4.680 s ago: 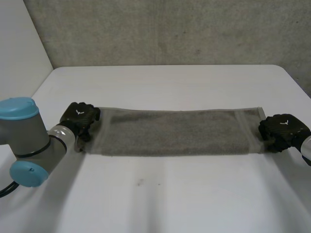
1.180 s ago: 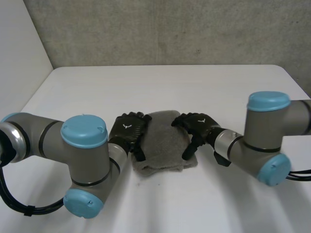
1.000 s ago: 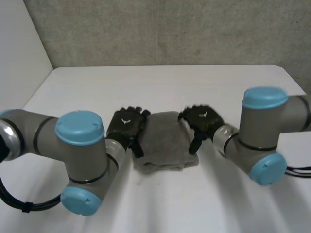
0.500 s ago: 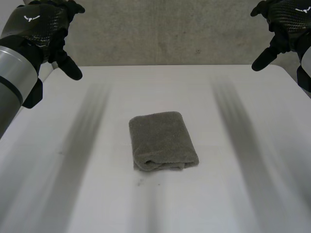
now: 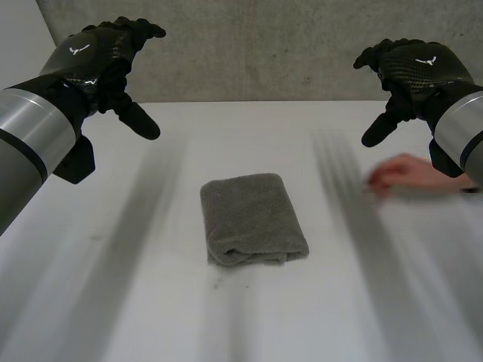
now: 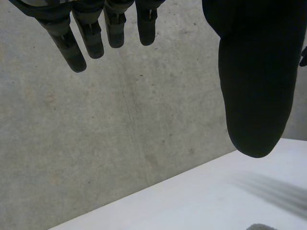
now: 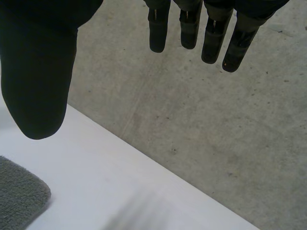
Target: Fold the towel.
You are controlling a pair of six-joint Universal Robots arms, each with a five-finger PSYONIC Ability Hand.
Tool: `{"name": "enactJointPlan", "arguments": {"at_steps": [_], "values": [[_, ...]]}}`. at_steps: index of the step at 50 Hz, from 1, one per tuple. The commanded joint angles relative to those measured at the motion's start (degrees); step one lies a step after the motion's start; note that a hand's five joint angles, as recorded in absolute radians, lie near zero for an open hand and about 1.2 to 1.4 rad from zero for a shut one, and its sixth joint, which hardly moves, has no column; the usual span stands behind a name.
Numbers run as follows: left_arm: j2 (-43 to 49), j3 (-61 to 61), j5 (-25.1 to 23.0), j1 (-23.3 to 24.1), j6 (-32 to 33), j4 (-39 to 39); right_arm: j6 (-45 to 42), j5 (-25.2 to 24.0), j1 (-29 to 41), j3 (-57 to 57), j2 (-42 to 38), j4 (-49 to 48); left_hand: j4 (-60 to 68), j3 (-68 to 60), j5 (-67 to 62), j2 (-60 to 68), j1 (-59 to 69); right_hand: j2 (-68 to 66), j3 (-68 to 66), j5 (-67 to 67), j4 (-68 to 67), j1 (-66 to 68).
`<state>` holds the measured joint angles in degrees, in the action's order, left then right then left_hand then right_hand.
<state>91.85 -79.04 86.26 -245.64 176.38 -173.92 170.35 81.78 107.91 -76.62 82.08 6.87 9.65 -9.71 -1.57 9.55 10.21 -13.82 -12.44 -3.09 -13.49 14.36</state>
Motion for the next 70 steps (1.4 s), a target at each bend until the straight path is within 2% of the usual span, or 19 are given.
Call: {"name": "enactJointPlan", "arguments": {"at_steps": [1, 25, 53, 70], "values": [[-0.62, -0.68, -0.03, 0.07, 0.29, -0.2, -0.02, 0.13, -0.24, -0.1, 0.28, -0.02, 0.39, -0.33, 1.53, 0.5, -0.17, 3.82, 2.44, 3.09, 3.49, -4.36], [-3.25, -1.03, -2.85, 0.24, 0.29, 0.07, -0.11, 0.13, -0.77, -0.28, 2.39, -0.45, 0.39, -0.33, 1.53, 0.5, -0.17, 3.82, 2.44, 3.09, 3.49, -4.36], [-3.34, -2.0, -2.85, -0.02, 0.29, -0.63, 0.07, 0.39, -0.86, 0.69, 2.56, 0.07, 0.39, -0.33, 1.53, 0.5, -0.17, 3.82, 2.44, 3.09, 3.49, -4.36], [-3.34, -2.0, -2.85, -0.46, 0.29, -1.25, 0.42, -0.13, -0.51, 1.83, 4.06, 4.29, 0.39, -0.33, 1.53, 0.5, -0.17, 3.82, 2.44, 3.09, 3.49, -4.36]]}}
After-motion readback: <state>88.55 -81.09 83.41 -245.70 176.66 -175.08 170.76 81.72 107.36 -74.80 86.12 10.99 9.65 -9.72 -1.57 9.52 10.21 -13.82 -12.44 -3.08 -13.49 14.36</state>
